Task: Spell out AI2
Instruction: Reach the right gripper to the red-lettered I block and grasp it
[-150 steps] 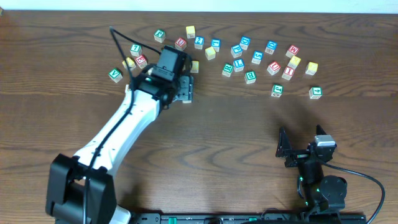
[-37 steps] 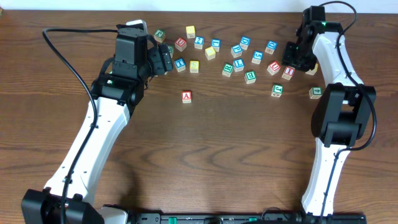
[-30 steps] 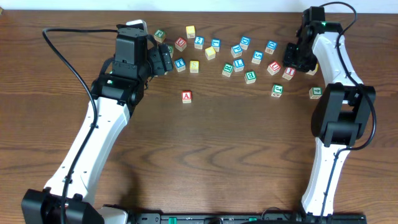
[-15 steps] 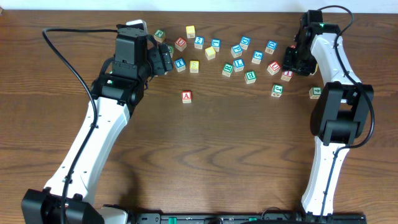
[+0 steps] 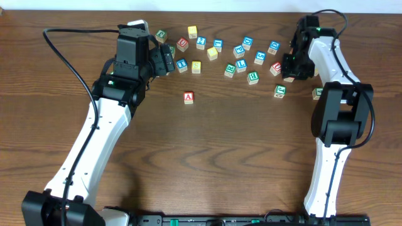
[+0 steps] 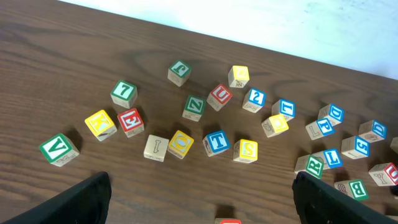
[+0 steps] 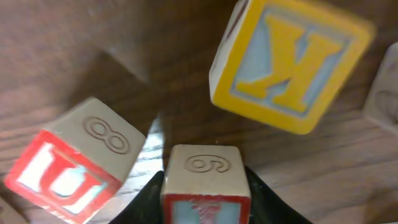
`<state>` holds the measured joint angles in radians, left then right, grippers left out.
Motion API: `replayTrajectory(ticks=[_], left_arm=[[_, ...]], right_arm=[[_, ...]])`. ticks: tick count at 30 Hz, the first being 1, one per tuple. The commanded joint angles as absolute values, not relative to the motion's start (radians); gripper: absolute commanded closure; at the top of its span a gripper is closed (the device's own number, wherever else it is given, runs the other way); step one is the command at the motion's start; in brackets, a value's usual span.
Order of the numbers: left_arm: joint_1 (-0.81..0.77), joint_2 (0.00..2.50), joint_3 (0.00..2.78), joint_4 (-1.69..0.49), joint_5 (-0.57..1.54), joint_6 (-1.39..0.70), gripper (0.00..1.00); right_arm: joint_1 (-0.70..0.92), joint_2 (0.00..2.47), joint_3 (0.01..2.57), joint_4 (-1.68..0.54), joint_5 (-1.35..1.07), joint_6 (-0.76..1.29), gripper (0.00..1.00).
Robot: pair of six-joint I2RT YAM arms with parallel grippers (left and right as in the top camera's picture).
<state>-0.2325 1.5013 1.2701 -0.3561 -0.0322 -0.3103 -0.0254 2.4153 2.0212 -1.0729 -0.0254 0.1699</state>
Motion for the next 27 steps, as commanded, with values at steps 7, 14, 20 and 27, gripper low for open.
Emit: replayTrajectory(ticks=[7,14,20,27], left_arm=[[-0.23,1.49,1.28,-0.357,-0.036,-0.308,0.08],[-0.23,1.49,1.28,-0.357,-0.036,-0.308,0.08],[-0.23,1.49,1.28,-0.353,-0.039,-0.308,0.08],[-0.23,1.49,1.28,-0.354,-0.039,-0.308,0.08]], right_arm=[[-0.019,2.428,2.017,-1.071,-0.002,0.147,0.78],[-0.017,2.426,2.114,-1.165,-0.005,0.148,0.85],[0.007,2.425,2.287,-1.33,-0.012,0.148,0.9],[0.11,2.425,2.375,-1.422,-0.04,0.147,0.9]])
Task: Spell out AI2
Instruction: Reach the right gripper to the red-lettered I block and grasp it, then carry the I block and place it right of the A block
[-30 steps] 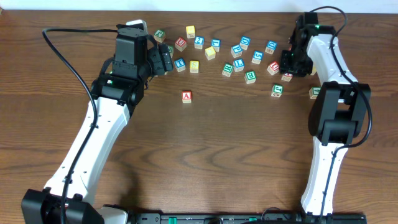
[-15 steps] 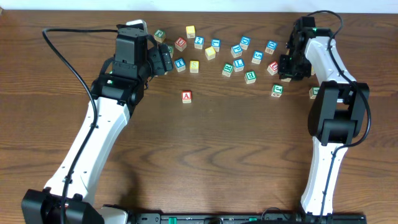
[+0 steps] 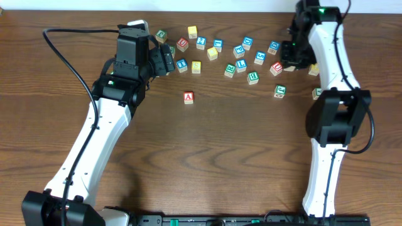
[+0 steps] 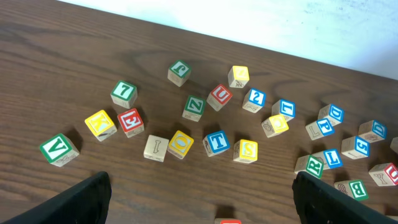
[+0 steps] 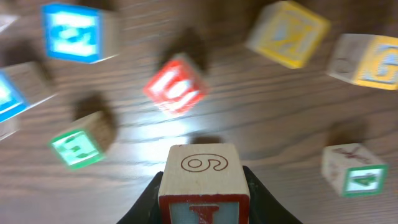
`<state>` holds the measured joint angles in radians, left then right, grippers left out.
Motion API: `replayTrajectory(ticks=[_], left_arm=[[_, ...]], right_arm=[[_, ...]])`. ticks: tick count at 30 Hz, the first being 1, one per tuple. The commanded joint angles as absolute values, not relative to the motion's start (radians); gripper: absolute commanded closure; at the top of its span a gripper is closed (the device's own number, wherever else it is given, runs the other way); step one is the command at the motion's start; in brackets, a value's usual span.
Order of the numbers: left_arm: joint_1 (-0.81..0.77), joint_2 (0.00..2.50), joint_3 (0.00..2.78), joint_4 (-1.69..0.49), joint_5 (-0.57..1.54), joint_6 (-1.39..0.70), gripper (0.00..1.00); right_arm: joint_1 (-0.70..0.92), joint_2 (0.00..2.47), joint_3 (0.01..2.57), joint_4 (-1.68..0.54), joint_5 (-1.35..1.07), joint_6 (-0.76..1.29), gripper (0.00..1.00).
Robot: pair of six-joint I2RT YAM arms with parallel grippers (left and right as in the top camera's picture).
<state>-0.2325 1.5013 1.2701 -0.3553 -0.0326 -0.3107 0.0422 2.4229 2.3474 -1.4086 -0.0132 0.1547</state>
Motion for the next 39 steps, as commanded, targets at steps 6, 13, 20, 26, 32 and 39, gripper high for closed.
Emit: replayTrajectory(ticks=[6,13,20,26,32,39], left_arm=[[-0.23,1.49,1.28,-0.358,-0.044,-0.308,0.08],[-0.212,1.49,1.28,-0.38,-0.046,-0.308,0.08],[-0.171,1.49,1.28,-0.422,-0.046,-0.313,0.08],[-0.169,1.49,1.28,-0.425,-0.046,-0.313,0.08],[-0.169,1.49,1.28,-0.424,-0.046,-0.314,0.08],[-0.169,1.496,1.28,-0.421,-0.046,-0.32,0.08]], right_arm=[[0.233,2.425,2.375,-1.428,-0.082,0.169,0.88],[0.355,2.426,2.337,-1.364,-0.082,0.277,0.87],[0.455,2.426,2.226,-1.234,-0.089,0.34,0.87],[0.522,2.426,2.152,-1.114,-0.089,0.401,0.87],[0.562,2.426,2.089,-1.026,-0.089,0.449,0.87],[0.587,2.426,2.078,-1.017,-0.073,0.448,0.87]])
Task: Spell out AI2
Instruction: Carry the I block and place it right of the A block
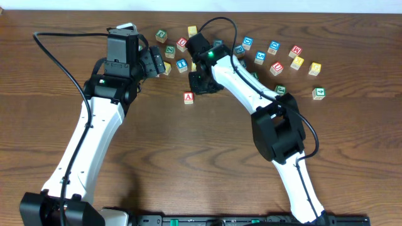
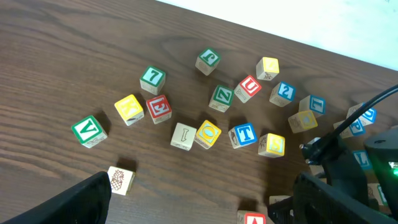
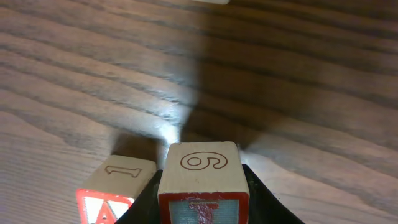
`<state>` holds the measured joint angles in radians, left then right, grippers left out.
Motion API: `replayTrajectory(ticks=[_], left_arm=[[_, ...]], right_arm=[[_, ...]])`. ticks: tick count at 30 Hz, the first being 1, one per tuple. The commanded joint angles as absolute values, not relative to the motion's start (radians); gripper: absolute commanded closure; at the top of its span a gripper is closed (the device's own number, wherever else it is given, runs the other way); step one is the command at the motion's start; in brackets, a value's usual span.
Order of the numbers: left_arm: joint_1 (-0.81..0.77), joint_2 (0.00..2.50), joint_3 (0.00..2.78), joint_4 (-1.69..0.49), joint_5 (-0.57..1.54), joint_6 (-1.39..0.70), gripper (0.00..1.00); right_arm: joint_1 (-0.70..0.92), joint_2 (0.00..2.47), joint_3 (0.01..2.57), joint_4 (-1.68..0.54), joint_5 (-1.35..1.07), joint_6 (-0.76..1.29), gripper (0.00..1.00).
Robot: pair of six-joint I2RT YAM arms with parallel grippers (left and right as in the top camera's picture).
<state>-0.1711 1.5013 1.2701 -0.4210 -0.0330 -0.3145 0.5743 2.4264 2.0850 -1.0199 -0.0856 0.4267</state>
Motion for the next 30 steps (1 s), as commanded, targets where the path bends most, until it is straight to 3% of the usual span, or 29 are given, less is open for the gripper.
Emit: replayTrajectory(ticks=[1,30], left_arm=[[-0.169,1.497,1.28,-0.421,-0.046,-0.32,0.08],[-0.169,1.498,1.28,-0.418,-0.045,-0.347,0.08]], right_arm=[[0.589,2.426,2.078,-1.019,-0.073,0.449,0.87],[0.623,2.426,2.021,-1.05,-0.074,0.494,0.89]])
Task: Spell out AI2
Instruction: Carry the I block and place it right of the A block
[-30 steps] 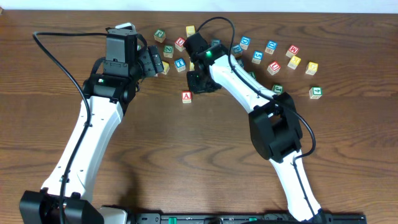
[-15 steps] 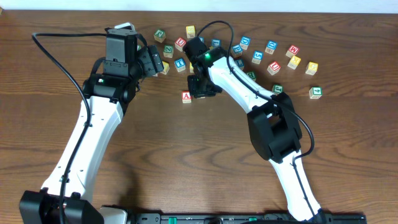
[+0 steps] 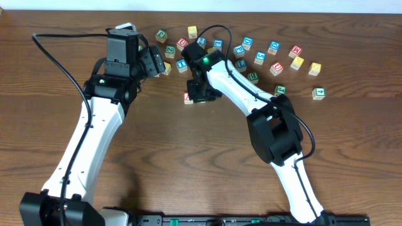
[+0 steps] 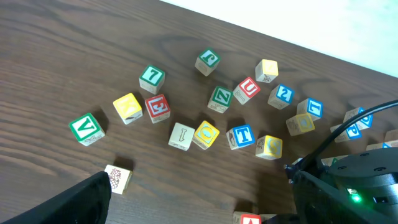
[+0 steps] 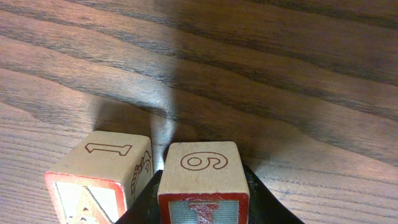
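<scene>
The red A block lies alone in front of the scattered blocks; it also shows as the red A block and at the lower edge as the red A block. My right gripper is shut on a red I block with a 9 on its side. This block sits immediately right of the A block with a thin gap; whether it rests on the table is unclear. The blue 2 block lies among the far blocks. My left gripper hangs open and empty over the left cluster.
Several letter and number blocks are scattered along the far side of the wooden table. They include a green V block and a pineapple block at the left. A yellow block and a green block lie at the far right.
My right gripper, still shut on the I block, has come down and forward from just behind the A block. The I block is now level with the A block on its right. The left arm is unchanged.
My right gripper was shut on the I block among the far-right blocks, then held it raised above that cluster. Then it was in the middle just behind the A block, and now beside it. The left gripper stayed open, shifting slightly left.
</scene>
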`<state>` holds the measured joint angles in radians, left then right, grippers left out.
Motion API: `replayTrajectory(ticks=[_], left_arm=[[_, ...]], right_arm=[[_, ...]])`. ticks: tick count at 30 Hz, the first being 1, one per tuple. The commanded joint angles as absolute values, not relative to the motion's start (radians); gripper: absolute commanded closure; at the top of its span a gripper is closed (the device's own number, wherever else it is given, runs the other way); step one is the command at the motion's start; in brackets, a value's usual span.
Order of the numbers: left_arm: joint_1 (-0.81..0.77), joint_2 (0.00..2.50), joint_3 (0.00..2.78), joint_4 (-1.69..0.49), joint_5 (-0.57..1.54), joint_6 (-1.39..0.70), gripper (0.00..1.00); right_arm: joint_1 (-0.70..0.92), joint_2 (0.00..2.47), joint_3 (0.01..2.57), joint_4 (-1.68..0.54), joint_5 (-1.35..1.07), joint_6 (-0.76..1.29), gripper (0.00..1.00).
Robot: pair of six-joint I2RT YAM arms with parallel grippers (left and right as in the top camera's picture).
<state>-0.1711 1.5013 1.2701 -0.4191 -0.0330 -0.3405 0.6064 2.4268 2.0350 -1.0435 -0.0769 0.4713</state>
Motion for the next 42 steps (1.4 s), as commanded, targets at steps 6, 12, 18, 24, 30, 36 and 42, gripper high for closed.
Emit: replayTrajectory(ticks=[6,12,18,24,30,36,42], left_arm=[[-0.169,1.498,1.28,-0.418,-0.045,-0.347,0.09],[-0.169,1.498,1.28,-0.418,-0.045,-0.347,0.08],[-0.169,1.498,1.28,-0.418,-0.045,-0.347,0.08],[-0.169,1.498,1.28,-0.418,-0.045,-0.347,0.08],[-0.169,1.498,1.28,-0.418,-0.045,-0.347,0.08],[-0.169,1.498,1.28,-0.418,-0.045,-0.347,0.08],[-0.169,1.498,1.28,-0.418,-0.045,-0.347,0.08]], right_arm=[[0.623,2.426,2.021,-1.055,-0.074,0.493,0.83],[0.623,2.426,2.021,-1.06,-0.076,0.493,0.78],[0.622,2.426,2.022,-1.06,-0.089,0.493,0.69],[0.622,2.426,2.028,-1.069,-0.089,0.493,0.55],[0.618,2.426,2.058,-1.09,-0.089,0.493,0.57],[0.607,2.426,2.141,-1.169,-0.088,0.473,0.59],[0.588,2.426,2.281,-1.285,-0.089,0.429,0.59]])
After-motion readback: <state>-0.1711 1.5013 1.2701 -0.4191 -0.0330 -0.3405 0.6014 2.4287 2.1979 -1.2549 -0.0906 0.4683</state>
